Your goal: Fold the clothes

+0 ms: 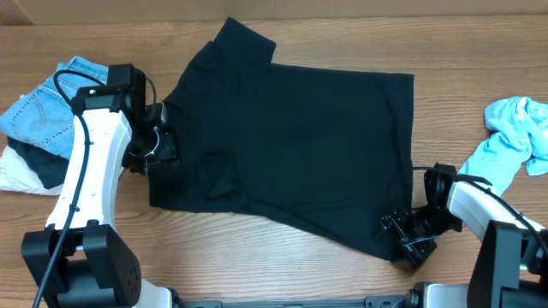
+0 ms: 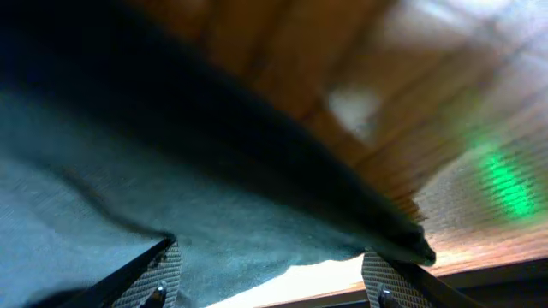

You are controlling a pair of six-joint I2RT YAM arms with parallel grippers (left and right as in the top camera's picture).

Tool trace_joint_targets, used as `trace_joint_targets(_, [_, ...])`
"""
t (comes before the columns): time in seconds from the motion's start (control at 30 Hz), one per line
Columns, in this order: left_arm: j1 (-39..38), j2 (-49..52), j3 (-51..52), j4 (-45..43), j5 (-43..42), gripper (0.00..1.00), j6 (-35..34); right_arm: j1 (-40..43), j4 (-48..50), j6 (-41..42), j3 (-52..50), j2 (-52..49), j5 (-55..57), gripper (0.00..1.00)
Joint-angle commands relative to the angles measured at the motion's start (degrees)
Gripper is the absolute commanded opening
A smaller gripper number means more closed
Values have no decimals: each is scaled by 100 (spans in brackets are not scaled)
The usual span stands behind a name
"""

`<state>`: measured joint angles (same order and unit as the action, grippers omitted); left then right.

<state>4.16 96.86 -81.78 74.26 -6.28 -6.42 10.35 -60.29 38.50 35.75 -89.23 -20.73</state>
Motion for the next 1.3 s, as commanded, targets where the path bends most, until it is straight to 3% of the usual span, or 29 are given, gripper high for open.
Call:
trace_joint_targets(0.0, [-7,-140,24,0,-85,55,175,-37,492,247,-199,50,225,53])
trace_joint_targets(0.1, [-7,-140,24,-15,-85,56,175,-37,647,199,-188,52,291,13])
trace_joint_targets(0.17, [-7,-140,24,-17,-85,56,175,-37,603,133,-181,63,289,4])
trace_joint_targets(0.63, [-7,-140,24,-79,-87,59,173,-37,-267,-485,1084,704,-297,4])
trace_joint_targets(0.83, [-7,-140,24,-72,-87,60,175,-31,850,-313,1137,704,-887,4])
trace_joint_targets(1.27, [-7,-140,24,-79,-129,61,173,136,2420,507,1137,693,-234,6])
